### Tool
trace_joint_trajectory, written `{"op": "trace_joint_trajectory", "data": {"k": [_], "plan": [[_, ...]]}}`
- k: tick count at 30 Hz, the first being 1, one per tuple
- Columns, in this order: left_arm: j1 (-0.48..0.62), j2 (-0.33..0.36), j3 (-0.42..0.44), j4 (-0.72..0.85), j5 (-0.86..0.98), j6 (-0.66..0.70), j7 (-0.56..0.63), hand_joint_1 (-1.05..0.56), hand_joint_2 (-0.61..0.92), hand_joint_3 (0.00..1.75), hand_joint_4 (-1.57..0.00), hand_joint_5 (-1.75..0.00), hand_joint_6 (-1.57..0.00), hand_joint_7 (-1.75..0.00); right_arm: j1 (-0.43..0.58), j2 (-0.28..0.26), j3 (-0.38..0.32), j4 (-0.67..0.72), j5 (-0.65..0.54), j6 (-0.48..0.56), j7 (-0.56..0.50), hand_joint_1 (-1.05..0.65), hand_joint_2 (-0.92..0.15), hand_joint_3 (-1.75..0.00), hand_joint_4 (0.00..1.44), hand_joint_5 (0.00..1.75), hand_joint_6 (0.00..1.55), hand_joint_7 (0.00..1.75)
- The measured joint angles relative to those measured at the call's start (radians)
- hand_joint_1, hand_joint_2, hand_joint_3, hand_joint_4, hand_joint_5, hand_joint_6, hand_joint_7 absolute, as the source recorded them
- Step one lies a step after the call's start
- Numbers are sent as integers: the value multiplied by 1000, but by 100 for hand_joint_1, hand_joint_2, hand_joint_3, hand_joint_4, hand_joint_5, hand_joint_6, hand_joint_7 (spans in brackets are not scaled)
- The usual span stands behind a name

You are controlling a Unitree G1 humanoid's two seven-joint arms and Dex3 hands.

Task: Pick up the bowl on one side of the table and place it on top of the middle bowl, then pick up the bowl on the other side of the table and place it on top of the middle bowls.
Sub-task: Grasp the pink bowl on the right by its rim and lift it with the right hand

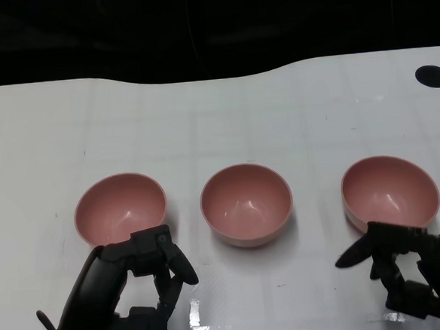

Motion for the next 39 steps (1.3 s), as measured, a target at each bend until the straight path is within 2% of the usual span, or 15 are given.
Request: {"op": "trace_joint_trajectory", "data": {"k": [3,6,11,20,26,31,35,39], "plan": [[0,0,0,0,-1,0,0,-22,37,129,-89,-171,-81,-139,1,-1,-12,-18,-41,37,-21,-33,-82,-18,50,97,62,43],[0,0,0,0,-1,0,0,-23,37,129,-89,-170,-81,-139,4,-1,-15,-41,-76,77,-32,-40,-87,-6,40,81,52,30],[0,0,0,0,-1,0,0,-22,37,129,-89,-170,-82,-139,13,-11,-19,-87,-123,152,-33,-52,-88,-1,20,65,35,16],[0,0,-1,0,-1,1,0,-21,38,128,-88,-170,-82,-139,17,-36,-18,-165,-245,306,-36,-67,-84,0,1,61,20,6],[0,0,-4,0,0,1,0,-22,37,129,-87,-169,-81,-139,0,-45,1,-208,-342,435,-20,-70,-84,0,0,56,19,5],[0,-3,-7,-1,0,2,0,-22,37,129,-87,-169,-81,-139,-48,-63,50,-219,-442,550,20,-67,-82,0,5,63,26,7],[-1,-4,-8,-1,2,2,0,-22,37,129,-88,-170,-81,-139,-112,-71,93,-159,-495,614,34,-65,-82,-1,8,65,27,6],[0,-4,-7,-2,1,1,0,-21,37,129,-87,-170,-82,-139,-183,-85,145,-53,-530,664,46,-59,-83,0,24,47,38,4]]}}
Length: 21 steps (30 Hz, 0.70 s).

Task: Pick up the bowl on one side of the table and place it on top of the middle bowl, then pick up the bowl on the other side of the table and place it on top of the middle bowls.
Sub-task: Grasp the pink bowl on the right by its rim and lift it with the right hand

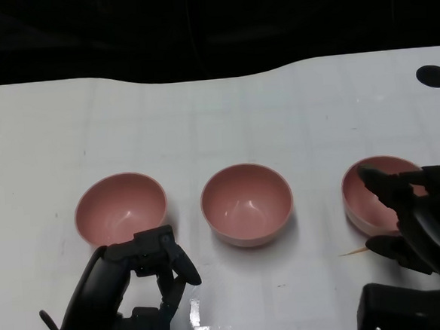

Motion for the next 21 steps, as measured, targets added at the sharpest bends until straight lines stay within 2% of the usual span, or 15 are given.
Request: {"op": "trace_joint_trajectory", "data": {"k": [4,8,12,13,14,15,16,18,19,20,21], "plan": [[1,0,0,-2,0,0,0,-21,37,129,-88,-170,-82,-138,-70,-14,54,124,-18,54,28,-57,-87,0,34,29,42,1],[3,0,0,-5,3,0,1,-22,37,129,-88,-171,-82,-139,-125,-24,100,205,-16,79,43,-55,-88,0,43,22,46,2],[6,1,1,-9,4,0,1,-21,37,130,-87,-172,-81,-140,-165,-29,130,268,-9,87,52,-49,-91,-1,57,19,57,4],[7,1,1,-10,6,0,3,-21,37,130,-87,-173,-81,-140,-177,-32,136,287,-5,81,49,-41,-91,-2,69,38,65,4],[7,1,1,-11,9,0,5,-21,37,129,-87,-173,-81,-140,-187,-37,143,304,2,70,42,-39,-92,-2,66,57,69,3],[7,1,1,-11,10,0,6,-21,38,129,-87,-173,-81,-140,-195,-42,146,320,11,52,19,-32,-92,-2,70,97,81,5],[8,1,1,-13,11,0,6,-21,38,129,-87,-173,-81,-141,-202,-46,147,340,22,27,-18,-25,-92,-4,76,130,100,12],[8,1,1,-14,10,1,6,-20,38,129,-87,-173,-81,-141,-214,-49,146,386,50,-34,-114,-18,-92,-6,84,157,118,20],[9,1,0,-15,10,1,6,-20,38,130,-87,-173,-81,-141,-218,-50,142,407,70,-69,-160,-18,-90,-19,88,168,115,54],[9,1,0,-16,10,1,6,-20,37,130,-87,-173,-81,-141,-219,-51,139,425,86,-103,-203,-18,-88,-28,89,171,99,99],[9,1,0,-16,10,1,6,-20,37,130,-87,-172,-81,-141,-219,-53,137,437,98,-138,-249,-18,-82,-43,91,173,88,129]]}}
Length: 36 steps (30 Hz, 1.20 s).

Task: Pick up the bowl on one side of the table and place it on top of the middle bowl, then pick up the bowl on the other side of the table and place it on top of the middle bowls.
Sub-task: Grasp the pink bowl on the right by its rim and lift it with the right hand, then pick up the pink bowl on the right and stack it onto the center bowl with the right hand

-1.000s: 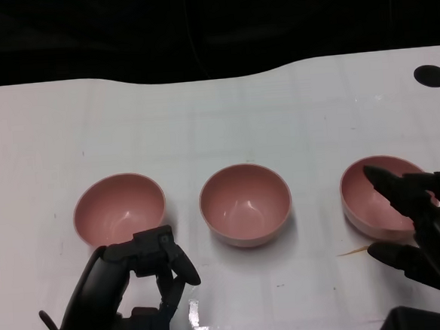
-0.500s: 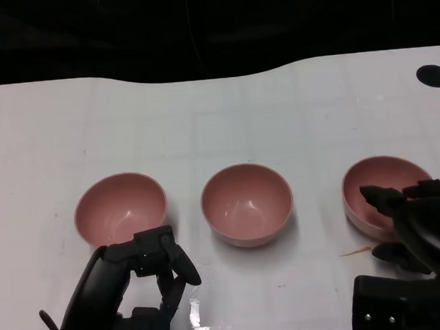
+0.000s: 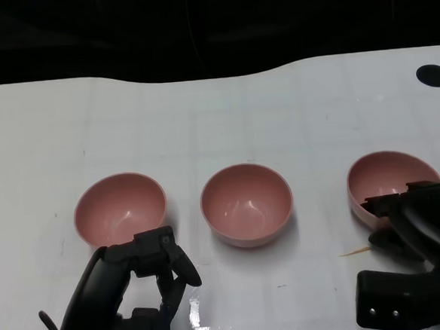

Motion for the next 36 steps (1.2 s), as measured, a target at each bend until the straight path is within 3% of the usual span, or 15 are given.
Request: {"op": "trace_joint_trajectory", "data": {"k": [1,4,8,16,27,36], "plan": [[0,0,0,0,0,0,0,-20,37,131,-87,-172,-82,-140,-2,-1,-2,7,8,-26,-35,-17,-69,-70,93,174,80,151],[1,0,-1,-4,0,6,0,-20,36,130,-87,-173,-82,-140,-19,-4,-5,21,17,-90,-134,-19,-49,-111,95,175,72,172],[1,-1,-1,-5,-6,7,0,-21,37,129,-87,-173,-82,-139,-38,-7,-6,6,17,-140,-213,-19,-38,-131,96,175,74,174],[1,-1,-2,-4,-5,7,0,-24,37,129,-87,-172,-82,-139,-42,3,-5,-139,32,-194,-221,-16,-28,-137,98,175,78,170],[1,-1,-2,-4,-4,7,0,-21,37,131,-86,-171,-82,-139,-84,88,29,-221,105,-274,-88,-10,-14,-149,99,175,85,161],[12,-2,-6,-11,-1,8,1,-22,36,132,-87,-171,-82,-138,-141,121,93,-149,84,-314,-72,-9,-21,-135,97,175,79,167]]}}
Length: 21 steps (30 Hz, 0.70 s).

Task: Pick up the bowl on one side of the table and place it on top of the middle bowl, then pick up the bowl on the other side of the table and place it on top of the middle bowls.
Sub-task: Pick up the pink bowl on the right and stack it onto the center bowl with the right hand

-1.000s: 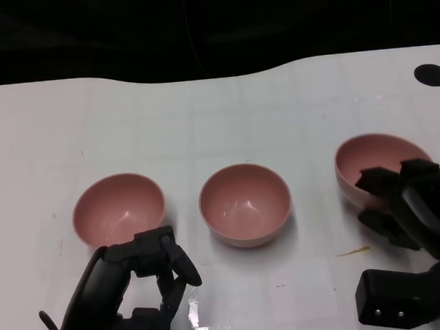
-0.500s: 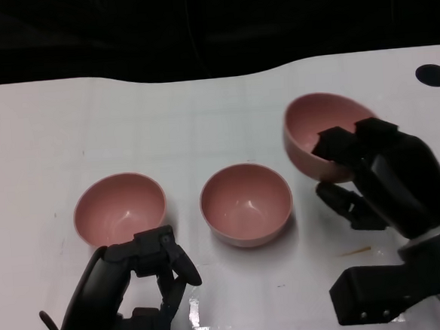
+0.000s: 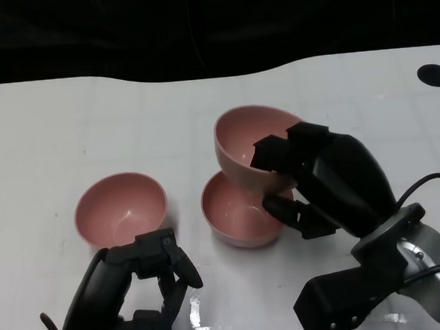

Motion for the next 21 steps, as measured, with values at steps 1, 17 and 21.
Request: {"op": "trace_joint_trajectory", "data": {"k": [1,17,21], "plan": [[0,-1,-1,-1,0,0,0,-22,35,132,-87,-171,-82,-138,-3,4,4,14,0,-5,1,-9,-22,-135,97,175,78,169],[6,-6,-5,-28,2,10,1,-21,34,134,-87,-171,-82,-137,-102,39,123,287,-67,-24,3,-20,-44,-102,88,152,82,117],[8,-8,-8,-38,2,14,1,-20,34,135,-87,-170,-82,-138,-107,34,141,278,-82,48,129,-40,-87,-37,63,55,77,15]]}}
